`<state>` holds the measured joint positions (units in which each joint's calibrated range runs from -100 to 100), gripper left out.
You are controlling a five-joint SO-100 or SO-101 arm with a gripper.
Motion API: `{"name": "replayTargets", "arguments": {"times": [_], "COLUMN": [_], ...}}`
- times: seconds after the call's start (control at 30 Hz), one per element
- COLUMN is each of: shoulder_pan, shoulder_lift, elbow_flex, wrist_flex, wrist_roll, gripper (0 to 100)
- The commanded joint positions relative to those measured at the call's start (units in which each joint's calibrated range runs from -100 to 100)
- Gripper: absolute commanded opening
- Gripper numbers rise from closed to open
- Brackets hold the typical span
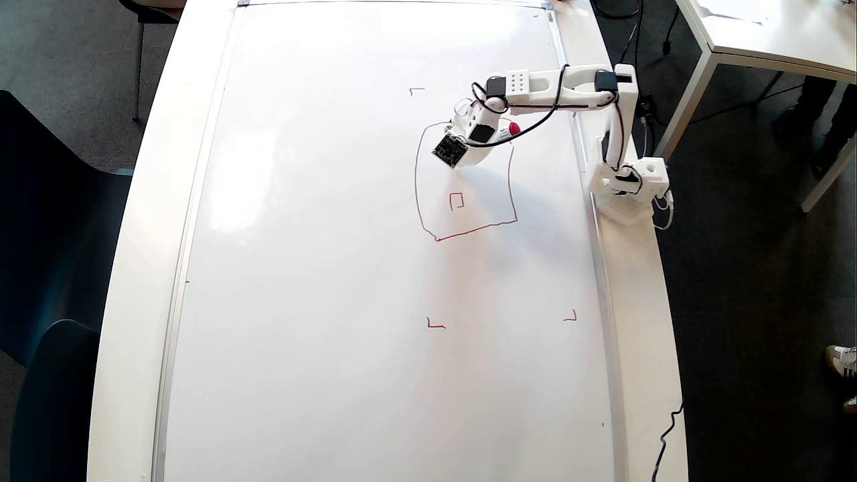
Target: Draw on a whiteboard a robot head using a pen attached to the gripper
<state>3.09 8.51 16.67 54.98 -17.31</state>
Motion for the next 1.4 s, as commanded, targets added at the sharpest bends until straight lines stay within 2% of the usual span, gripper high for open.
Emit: {"name": "replayTargets", "arguments": {"times": [0.0,0.33,0.57,0.67,1.03,1.37], "shoulder_pan": [-0.6,-0.3,-0.3,-0.6,-4.1,-8.9], "shoulder_lift": [-0.5,-0.7,-0.7,-1.7,-12.2,-13.9], "elbow_flex": [-0.2,-3.8,-13.1,-12.9,5.0,8.2], "wrist_flex": [0.6,1.1,1.3,4.4,6.9,6.9], "wrist_roll": [-0.2,-0.1,1.2,1.6,1.4,-0.1], "gripper": [1,1,1,1,1,1]}}
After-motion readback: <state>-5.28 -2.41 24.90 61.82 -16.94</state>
